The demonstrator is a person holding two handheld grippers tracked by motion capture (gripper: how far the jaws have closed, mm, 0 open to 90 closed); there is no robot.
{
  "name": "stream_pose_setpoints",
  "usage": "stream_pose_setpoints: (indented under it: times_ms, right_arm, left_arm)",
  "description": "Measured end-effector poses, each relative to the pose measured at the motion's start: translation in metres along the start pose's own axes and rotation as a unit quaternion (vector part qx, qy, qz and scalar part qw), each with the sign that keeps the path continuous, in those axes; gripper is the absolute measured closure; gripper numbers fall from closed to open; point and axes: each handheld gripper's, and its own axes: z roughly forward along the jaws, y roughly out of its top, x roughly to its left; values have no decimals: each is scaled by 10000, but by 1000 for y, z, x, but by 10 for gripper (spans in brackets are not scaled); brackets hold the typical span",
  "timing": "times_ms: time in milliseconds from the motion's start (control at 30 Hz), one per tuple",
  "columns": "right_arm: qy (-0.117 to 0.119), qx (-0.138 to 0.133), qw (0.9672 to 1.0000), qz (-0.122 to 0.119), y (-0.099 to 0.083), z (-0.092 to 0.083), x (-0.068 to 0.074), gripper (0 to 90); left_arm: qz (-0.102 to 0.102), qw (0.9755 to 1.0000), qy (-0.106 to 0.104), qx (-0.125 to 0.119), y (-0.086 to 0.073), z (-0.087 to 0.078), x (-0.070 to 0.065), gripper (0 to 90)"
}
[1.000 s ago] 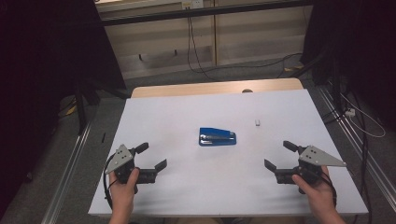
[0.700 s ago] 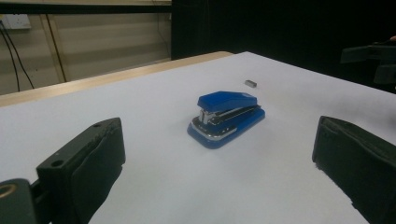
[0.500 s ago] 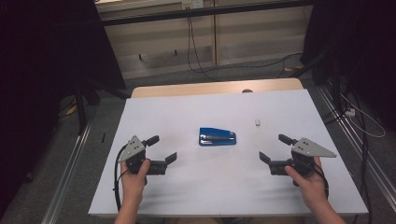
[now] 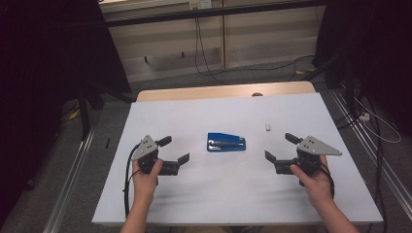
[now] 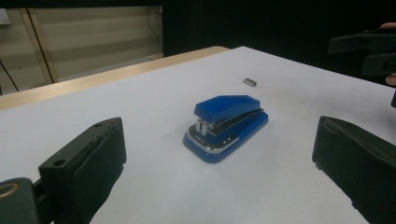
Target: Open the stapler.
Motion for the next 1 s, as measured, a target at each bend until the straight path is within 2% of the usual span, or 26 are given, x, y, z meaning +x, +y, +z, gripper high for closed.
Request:
stream_pose_setpoints:
  times_ms: [133,433,800,1000]
  right_arm:
    - [15,19,10000,-24,2,4,1,34]
    - [61,52,9999,-68,5,14,0,34]
    - [128,95,9998,-147,8,28,4,34]
    - [175,138,9996,-161,9,36,8,33]
  left_arm:
    - [-1,10000,-83,-1,2,6,-1,28]
    - [-6,9999,-116,-44,5,18,0,28]
    - [1,9996,-250,111,9,40,0,29]
    - [-152,9994,-282,88,7,45,2,29]
